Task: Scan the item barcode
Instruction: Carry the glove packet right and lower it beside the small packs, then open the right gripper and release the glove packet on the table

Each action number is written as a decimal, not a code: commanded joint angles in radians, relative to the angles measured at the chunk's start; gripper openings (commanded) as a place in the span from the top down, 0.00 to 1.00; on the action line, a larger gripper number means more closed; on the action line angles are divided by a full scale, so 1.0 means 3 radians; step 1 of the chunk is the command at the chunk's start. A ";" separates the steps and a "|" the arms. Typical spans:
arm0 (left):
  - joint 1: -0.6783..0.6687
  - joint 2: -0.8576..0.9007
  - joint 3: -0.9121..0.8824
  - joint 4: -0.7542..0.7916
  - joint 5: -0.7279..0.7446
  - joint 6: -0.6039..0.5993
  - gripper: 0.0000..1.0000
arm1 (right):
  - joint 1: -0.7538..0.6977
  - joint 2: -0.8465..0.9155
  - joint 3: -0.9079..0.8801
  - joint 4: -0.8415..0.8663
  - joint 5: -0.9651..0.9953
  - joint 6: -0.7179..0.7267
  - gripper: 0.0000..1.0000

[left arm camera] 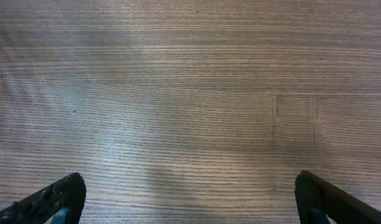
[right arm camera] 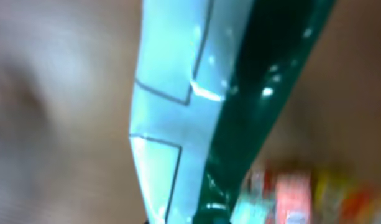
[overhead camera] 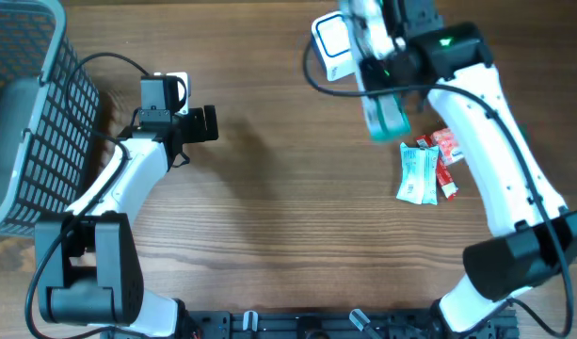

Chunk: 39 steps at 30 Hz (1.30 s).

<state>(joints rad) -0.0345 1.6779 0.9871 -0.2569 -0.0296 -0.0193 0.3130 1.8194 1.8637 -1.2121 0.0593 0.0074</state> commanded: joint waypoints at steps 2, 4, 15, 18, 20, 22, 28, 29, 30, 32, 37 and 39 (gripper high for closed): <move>-0.0003 -0.0032 0.0001 0.0009 -0.0019 0.0050 0.00 | -0.0112 0.0094 -0.0420 -0.0500 -0.0029 0.0769 0.95; -0.0003 -0.0032 0.0001 0.0008 -0.0019 0.0050 0.00 | -0.0128 0.0094 -0.0689 -0.0472 -0.0029 0.0771 0.95; -0.0003 -0.0032 0.0001 0.0008 -0.0019 0.0050 0.00 | -0.0132 0.0094 -0.1602 0.0001 0.0326 0.0851 0.95; -0.0003 -0.0032 0.0001 0.0008 -0.0019 0.0050 0.00 | -0.0132 0.0094 -0.1607 -0.0036 0.0507 0.0856 0.59; -0.0003 -0.0032 0.0001 0.0009 -0.0019 0.0050 0.00 | -0.0132 0.0094 -0.1607 -0.0050 0.0603 0.0856 0.48; -0.0003 -0.0032 0.0001 0.0009 -0.0019 0.0051 0.00 | -0.0132 0.0094 -0.1607 -0.0050 0.0694 0.0856 0.40; -0.0003 -0.0032 0.0001 0.0009 -0.0019 0.0050 0.00 | -0.0132 0.0094 -0.1607 0.0027 0.0796 0.0857 0.31; -0.0003 -0.0032 0.0001 0.0009 -0.0019 0.0050 0.00 | -0.0132 0.0094 -0.1607 0.0048 0.0796 0.0856 0.31; -0.0003 -0.0032 0.0001 0.0008 -0.0019 0.0050 0.00 | -0.0132 0.0094 -0.1607 0.0079 0.0792 0.0857 0.31; -0.0003 -0.0032 0.0001 0.0009 -0.0019 0.0050 0.00 | -0.0132 0.0094 -0.1607 0.0189 0.0652 0.0857 0.31; -0.0003 -0.0032 0.0001 0.0008 -0.0019 0.0050 0.00 | -0.0131 0.0095 -0.1607 0.0454 -0.0154 0.0846 0.72; -0.0003 -0.0032 0.0001 0.0009 -0.0019 0.0050 0.00 | -0.0127 0.0097 -0.1617 0.0514 -0.0284 0.0852 0.87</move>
<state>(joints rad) -0.0345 1.6779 0.9871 -0.2569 -0.0292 -0.0193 0.2722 1.8328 1.3895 -1.0756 0.1116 0.2558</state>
